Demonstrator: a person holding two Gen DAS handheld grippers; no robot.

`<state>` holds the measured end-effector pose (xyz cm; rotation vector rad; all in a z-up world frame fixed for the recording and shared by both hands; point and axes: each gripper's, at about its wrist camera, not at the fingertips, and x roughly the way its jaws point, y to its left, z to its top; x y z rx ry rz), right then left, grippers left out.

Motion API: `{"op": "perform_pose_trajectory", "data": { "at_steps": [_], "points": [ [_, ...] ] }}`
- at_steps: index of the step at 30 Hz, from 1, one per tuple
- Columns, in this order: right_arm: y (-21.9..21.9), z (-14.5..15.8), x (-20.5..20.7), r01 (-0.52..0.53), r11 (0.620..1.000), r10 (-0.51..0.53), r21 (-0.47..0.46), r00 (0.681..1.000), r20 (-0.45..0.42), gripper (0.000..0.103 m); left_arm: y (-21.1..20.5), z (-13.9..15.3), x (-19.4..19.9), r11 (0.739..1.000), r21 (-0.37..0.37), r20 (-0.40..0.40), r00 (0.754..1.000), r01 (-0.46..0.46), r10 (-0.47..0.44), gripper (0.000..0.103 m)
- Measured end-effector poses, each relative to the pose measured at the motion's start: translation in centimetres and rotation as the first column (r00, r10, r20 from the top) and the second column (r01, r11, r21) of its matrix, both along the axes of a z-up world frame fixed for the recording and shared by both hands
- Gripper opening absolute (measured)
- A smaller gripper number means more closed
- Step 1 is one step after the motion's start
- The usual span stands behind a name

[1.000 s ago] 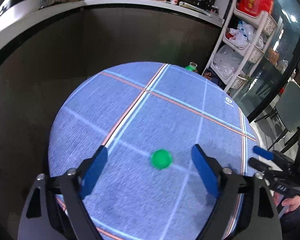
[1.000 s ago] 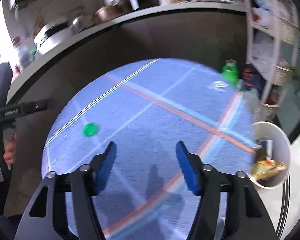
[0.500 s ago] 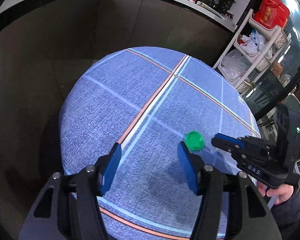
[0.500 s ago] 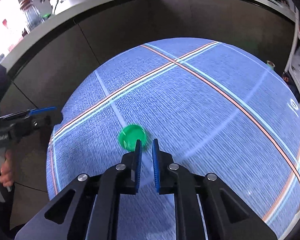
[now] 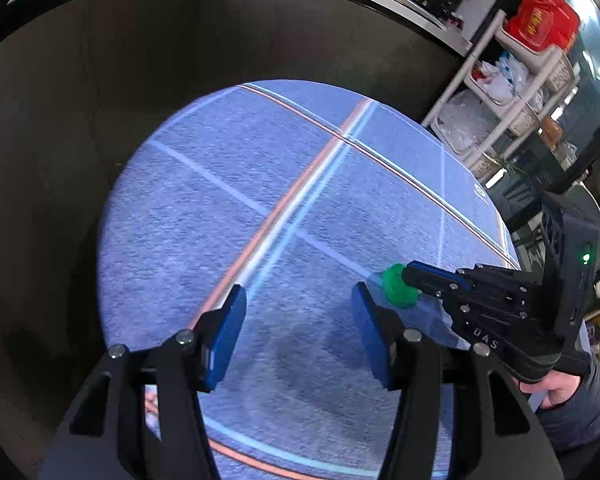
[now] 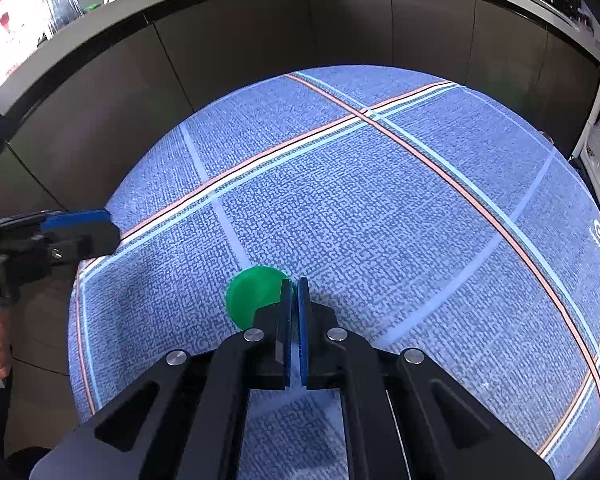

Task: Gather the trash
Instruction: 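Close the right tool on the green bottle cap, then carry the green cap over the bin and open the right tool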

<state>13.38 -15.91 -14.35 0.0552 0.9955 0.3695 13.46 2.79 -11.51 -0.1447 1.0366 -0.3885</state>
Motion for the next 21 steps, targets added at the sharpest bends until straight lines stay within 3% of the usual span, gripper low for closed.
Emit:
{"op": "perform_pose_trajectory", "data": {
  "at_steps": [5, 10, 16, 21],
  "points": [
    [-3.6, 1.9, -2.0, 0.076, 0.996, -0.078, 0.04, 0.996, 0.048, 0.002, -4.4, 0.4, 0.0, 0.995, 0.009, 0.009, 0.995, 0.1, -0.1, 0.055],
    [-9.8, 3.8, -5.2, 0.206, 0.976, -0.213, 0.075, 0.972, 0.101, 0.003, -10.1, 1.8, -0.1, 0.979, 0.005, 0.041, 0.978, 0.205, -0.205, 0.055],
    [-19.8, 4.7, -10.2, 0.437, 0.896, -0.445, 0.084, 0.884, 0.145, 0.003, -19.5, 3.8, -0.3, 0.936, -0.002, 0.085, 0.933, 0.352, -0.351, 0.059],
    [-28.1, 2.3, -13.5, 0.6, 0.797, -0.603, 0.066, 0.79, 0.106, 0.003, -28.1, 4.7, -1.1, 0.891, 0.021, 0.126, 0.883, 0.454, -0.453, 0.081]
  ]
}}
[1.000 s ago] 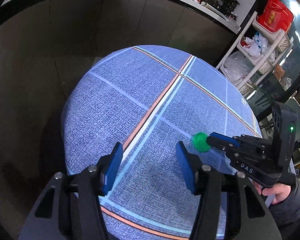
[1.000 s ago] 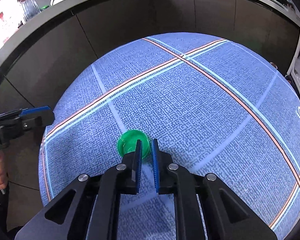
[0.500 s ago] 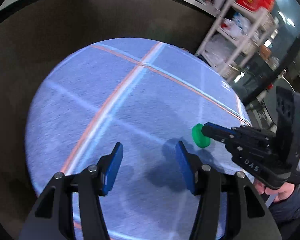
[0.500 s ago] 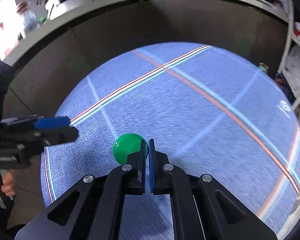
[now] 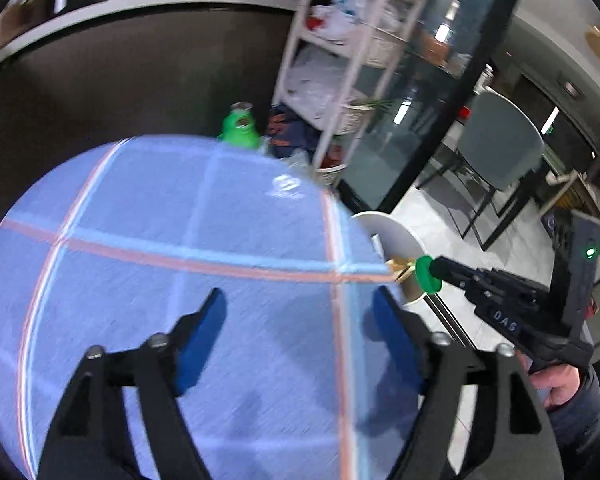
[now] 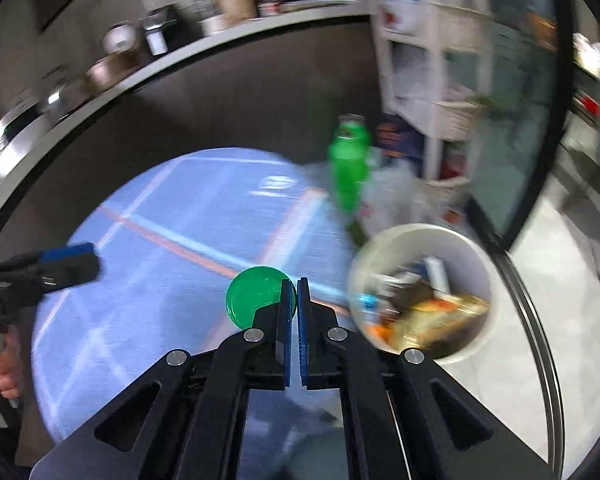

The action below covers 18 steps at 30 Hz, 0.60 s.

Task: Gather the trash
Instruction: 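Carry the green cap over the bin and open the right tool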

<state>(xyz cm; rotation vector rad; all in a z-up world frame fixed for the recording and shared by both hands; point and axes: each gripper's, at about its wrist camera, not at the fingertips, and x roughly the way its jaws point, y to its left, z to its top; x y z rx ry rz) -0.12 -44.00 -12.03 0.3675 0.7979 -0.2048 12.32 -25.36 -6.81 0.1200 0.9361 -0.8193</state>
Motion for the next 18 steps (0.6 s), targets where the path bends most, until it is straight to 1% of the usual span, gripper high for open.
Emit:
{"op": "perform_pose_trajectory", "data": {
  "at_steps": [2, 6, 10, 12, 13, 14, 15, 16, 17, 18],
  "points": [
    [-2.6, -1.4, -0.8, 0.053, 0.998, -0.053, 0.013, 0.998, -0.019, 0.003, -2.9, 0.0, -0.1, 0.999, 0.0, -0.005, 0.999, 0.033, -0.033, 0.085],
    [-6.2, -4.2, -1.5, 0.128, 0.991, -0.126, 0.05, 0.991, -0.046, 0.003, -7.1, -0.4, -0.5, 0.997, 0.01, -0.009, 0.997, 0.073, -0.073, 0.09],
    [-8.5, -6.2, -1.4, 0.157, 0.984, -0.153, 0.083, 0.987, -0.059, 0.003, -10.0, -0.9, -0.9, 0.995, 0.043, 0.011, 0.996, 0.087, -0.088, 0.099],
    [-9.6, -7.1, -0.9, 0.157, 0.982, -0.152, 0.101, 0.987, -0.052, 0.007, -10.8, -1.0, -0.9, 0.995, 0.057, 0.02, 0.996, 0.081, -0.082, 0.099],
    [-9.8, -7.4, -0.7, 0.152, 0.983, -0.147, 0.107, 0.988, -0.047, 0.013, -11.3, -1.1, -0.8, 0.995, 0.064, 0.019, 0.997, 0.078, -0.08, 0.099],
    [-10.2, -7.7, -0.4, 0.145, 0.983, -0.141, 0.112, 0.989, -0.037, 0.04, -11.8, -1.3, -0.8, 0.995, 0.073, 0.018, 0.997, 0.071, -0.073, 0.099],
    [-10.4, -7.7, -0.4, 0.144, 0.984, -0.143, 0.106, 0.99, -0.017, 0.064, -12.1, -1.4, -0.7, 0.995, 0.082, 0.016, 0.998, 0.063, -0.064, 0.099],
    [-10.5, -7.5, -0.5, 0.142, 0.985, -0.142, 0.096, 0.99, -0.001, 0.067, -12.2, -1.5, -0.6, 0.994, 0.089, 0.015, 0.998, 0.056, -0.058, 0.099],
    [-10.5, -7.3, -0.6, 0.128, 0.988, -0.13, 0.088, 0.991, 0.016, 0.067, -12.5, -1.6, -0.5, 0.994, 0.102, 0.017, 0.999, 0.045, -0.047, 0.099],
    [-10.4, -7.0, -0.7, 0.114, 0.99, -0.117, 0.085, 0.993, 0.025, 0.069, -12.7, -1.6, -0.6, 0.993, 0.113, 0.022, 0.999, 0.035, -0.038, 0.099]
  ]
}}
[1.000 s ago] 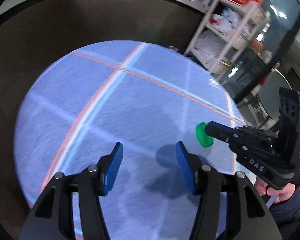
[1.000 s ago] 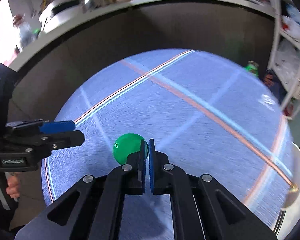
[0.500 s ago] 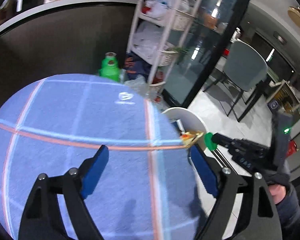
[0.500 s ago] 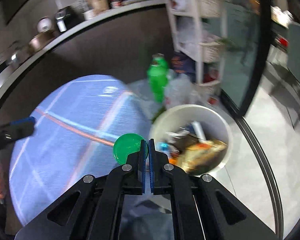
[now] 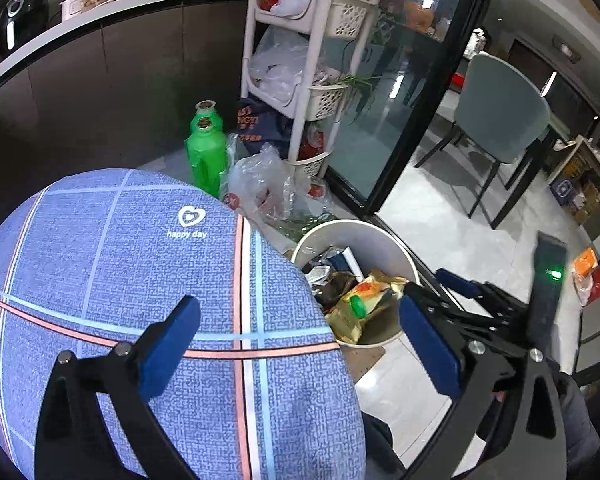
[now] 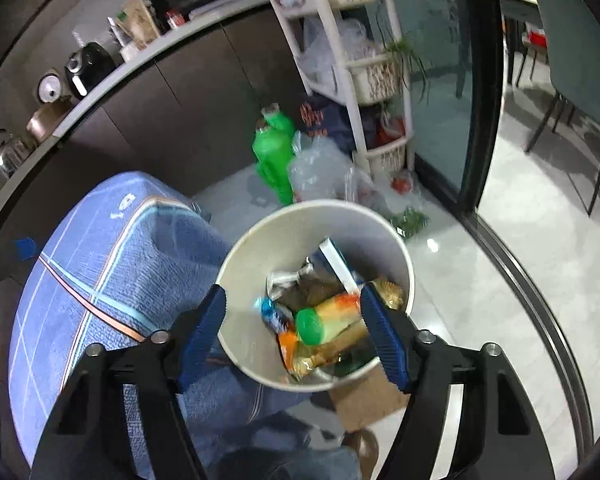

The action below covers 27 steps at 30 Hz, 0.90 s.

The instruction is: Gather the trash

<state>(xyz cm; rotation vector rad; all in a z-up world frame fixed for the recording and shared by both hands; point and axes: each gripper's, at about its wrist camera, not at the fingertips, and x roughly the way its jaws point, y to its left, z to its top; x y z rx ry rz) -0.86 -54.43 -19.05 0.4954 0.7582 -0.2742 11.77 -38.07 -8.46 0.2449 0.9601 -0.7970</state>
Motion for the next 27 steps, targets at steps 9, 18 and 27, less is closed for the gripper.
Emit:
{"op": "perform_pose_trajectory", "data": {
  "at_steps": [9, 18, 27],
  "points": [
    [2.4, 4.5, -3.5, -0.015, 0.995, 0.017, -0.094, 1.0, 0.019, 0.095, -0.4, 0.7, -1.2, 0.995, 0.072, 0.072, 0.996, -0.064, 0.059, 0.099],
    [4.4, 7.2, -7.1, 0.0, 0.995, -0.009, -0.1, 0.996, -0.085, 0.095, 1.8, 1.5, -4.6, 0.987, 0.123, 0.116, 0.989, -0.107, 0.093, 0.1],
    [6.2, 8.5, -9.3, 0.031, 0.991, -0.047, -0.128, 0.991, -0.124, 0.095, 3.8, 1.8, -7.4, 0.982, 0.15, 0.122, 0.988, -0.114, 0.096, 0.099]
  ]
}}
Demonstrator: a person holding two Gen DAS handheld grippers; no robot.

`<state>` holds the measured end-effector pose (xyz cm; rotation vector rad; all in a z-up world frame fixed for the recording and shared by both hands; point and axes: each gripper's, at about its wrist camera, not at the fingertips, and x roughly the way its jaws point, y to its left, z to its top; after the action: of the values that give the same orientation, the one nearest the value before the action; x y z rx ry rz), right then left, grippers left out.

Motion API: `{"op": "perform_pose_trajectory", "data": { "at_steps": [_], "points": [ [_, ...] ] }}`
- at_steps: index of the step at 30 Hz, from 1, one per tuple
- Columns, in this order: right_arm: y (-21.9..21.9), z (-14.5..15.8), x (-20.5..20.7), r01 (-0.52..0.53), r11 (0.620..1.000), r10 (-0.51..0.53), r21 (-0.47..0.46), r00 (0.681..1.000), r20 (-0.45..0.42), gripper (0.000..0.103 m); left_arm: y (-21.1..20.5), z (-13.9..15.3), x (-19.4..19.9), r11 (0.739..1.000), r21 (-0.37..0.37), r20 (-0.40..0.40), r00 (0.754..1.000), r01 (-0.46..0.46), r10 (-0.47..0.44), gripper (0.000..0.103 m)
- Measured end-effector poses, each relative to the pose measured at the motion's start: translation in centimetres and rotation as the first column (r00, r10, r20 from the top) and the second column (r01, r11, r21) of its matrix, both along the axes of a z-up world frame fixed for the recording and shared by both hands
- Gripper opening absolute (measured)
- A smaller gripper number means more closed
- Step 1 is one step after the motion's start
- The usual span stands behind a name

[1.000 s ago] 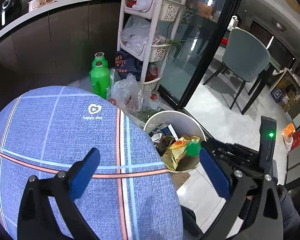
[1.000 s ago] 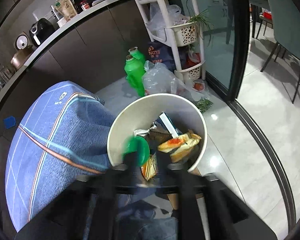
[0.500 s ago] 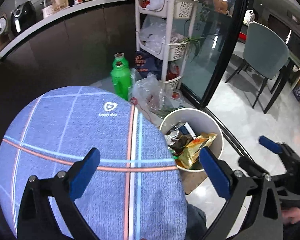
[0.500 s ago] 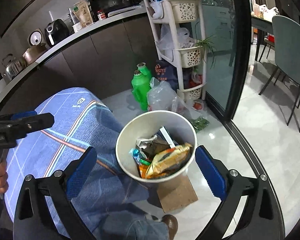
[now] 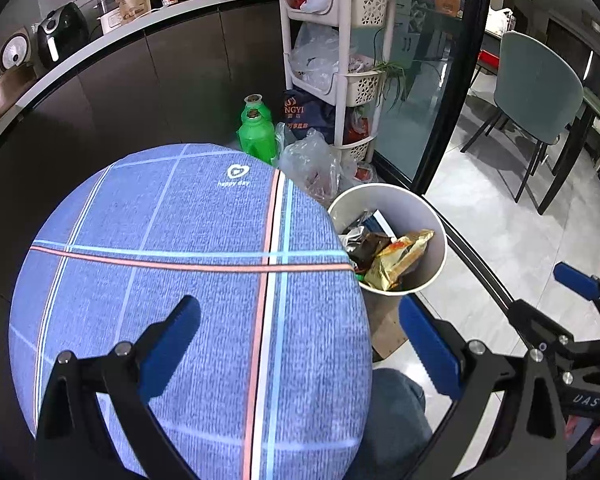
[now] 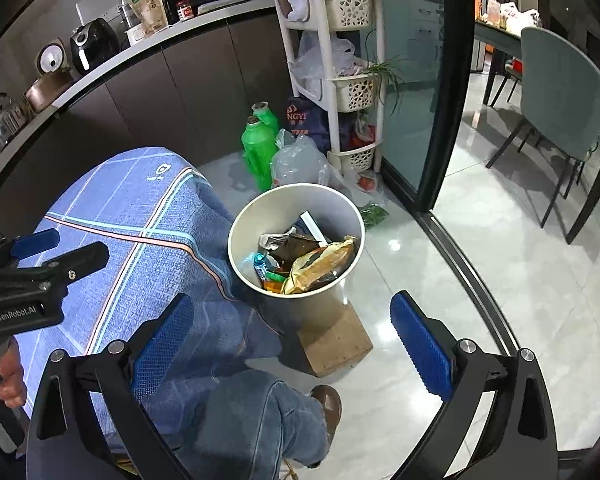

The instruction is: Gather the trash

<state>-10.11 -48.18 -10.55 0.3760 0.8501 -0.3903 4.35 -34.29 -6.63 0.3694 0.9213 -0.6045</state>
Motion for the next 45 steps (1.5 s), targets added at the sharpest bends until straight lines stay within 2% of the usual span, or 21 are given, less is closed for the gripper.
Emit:
{"op": "perform_pose_trajectory", "data": {
  "at_steps": [5, 15, 22, 25, 34, 45],
  "points": [
    [0.8, 1.0, -0.6, 0.007, 1.0, -0.007, -0.014, 1.0, 0.008, 0.095, 1.1, 0.8, -1.2, 1.0, 0.001, 0.034, 0.999, 0.002, -0.002, 0.1],
    [2.3, 2.5, -0.5, -0.032, 0.999, 0.033, -0.038, 0.999, 0.032, 0.095, 3.2, 2.0, -1.5, 1.0, -0.018, 0.053, 0.998, -0.018, 0.019, 0.1],
    [4.4, 5.4, 0.6, -0.082, 0.993, 0.087, -0.082, 0.994, 0.067, 0.095, 6.0, 4.5, -1.5, 0.997, -0.049, 0.087, 0.994, -0.063, 0.067, 0.1],
    [6.0, 7.3, 0.8, -0.109, 0.987, 0.121, -0.118, 0.988, 0.097, 0.095, 8.0, 6.6, -1.7, 0.992, -0.085, 0.116, 0.988, -0.095, 0.105, 0.1],
    [11.1, 12.1, 0.7, -0.154, 0.965, 0.184, -0.213, 0.975, 0.127, 0.095, 12.6, 9.6, -3.1, 0.979, -0.092, 0.18, 0.964, -0.184, 0.198, 0.1],
    [15.8, 13.8, 0.7, -0.206, 0.95, 0.243, -0.236, 0.96, 0.141, 0.095, 18.6, 11.3, -4.6, 0.955, -0.138, 0.205, 0.936, -0.261, 0.285, 0.1]
  ]
}}
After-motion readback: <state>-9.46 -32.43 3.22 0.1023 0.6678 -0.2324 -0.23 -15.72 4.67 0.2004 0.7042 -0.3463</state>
